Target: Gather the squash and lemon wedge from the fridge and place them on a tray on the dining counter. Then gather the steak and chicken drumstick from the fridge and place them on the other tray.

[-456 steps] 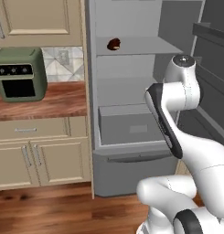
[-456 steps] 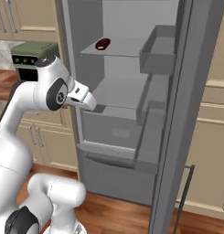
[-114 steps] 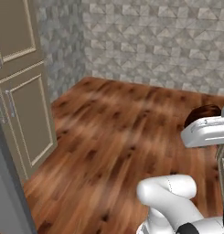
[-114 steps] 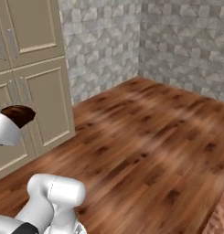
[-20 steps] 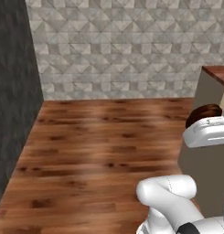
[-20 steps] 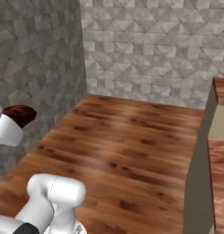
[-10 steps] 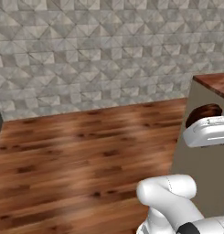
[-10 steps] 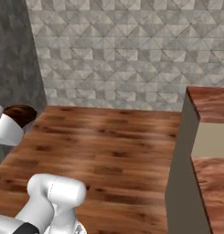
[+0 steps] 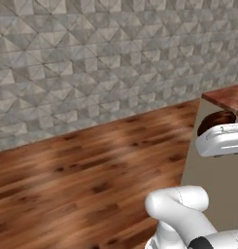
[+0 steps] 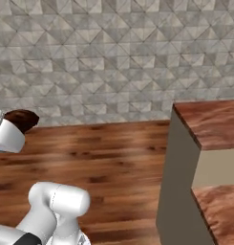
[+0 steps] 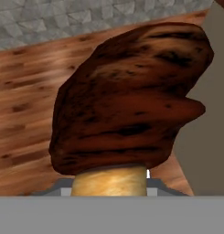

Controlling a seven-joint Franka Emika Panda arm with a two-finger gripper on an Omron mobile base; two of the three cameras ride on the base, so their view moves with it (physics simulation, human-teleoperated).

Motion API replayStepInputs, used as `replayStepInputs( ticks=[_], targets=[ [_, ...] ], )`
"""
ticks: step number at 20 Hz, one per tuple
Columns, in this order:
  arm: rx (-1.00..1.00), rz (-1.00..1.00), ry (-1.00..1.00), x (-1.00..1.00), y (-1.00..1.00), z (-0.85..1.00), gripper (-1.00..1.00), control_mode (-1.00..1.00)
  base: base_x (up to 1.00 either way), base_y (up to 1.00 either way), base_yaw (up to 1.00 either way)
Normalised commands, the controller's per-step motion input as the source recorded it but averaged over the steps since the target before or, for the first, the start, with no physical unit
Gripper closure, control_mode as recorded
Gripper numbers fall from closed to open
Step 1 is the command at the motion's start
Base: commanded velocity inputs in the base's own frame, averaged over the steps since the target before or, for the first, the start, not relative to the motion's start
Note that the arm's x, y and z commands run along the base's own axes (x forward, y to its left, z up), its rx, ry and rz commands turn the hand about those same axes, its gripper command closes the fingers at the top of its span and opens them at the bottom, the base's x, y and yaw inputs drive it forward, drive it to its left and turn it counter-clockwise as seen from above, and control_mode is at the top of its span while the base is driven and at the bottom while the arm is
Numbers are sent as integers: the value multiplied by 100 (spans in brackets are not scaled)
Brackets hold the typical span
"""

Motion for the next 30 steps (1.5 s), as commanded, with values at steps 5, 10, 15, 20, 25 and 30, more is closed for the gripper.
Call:
replayStepInputs(
  ticks=[5,10,15,20,25,30],
  targets=[
    [0,0,0,0,0,0,100,100,78,32,-41],
    [0,0,0,0,0,0,100,100,74,33,-41],
    [0,0,0,0,0,0,100,100,69,34,-41],
    [0,0,0,0,0,0,100,100,68,39,-42],
    [0,0,0,0,0,0,100,100,68,40,-42],
    [0,0,0,0,0,0,100,100,67,41,-42]
  ],
)
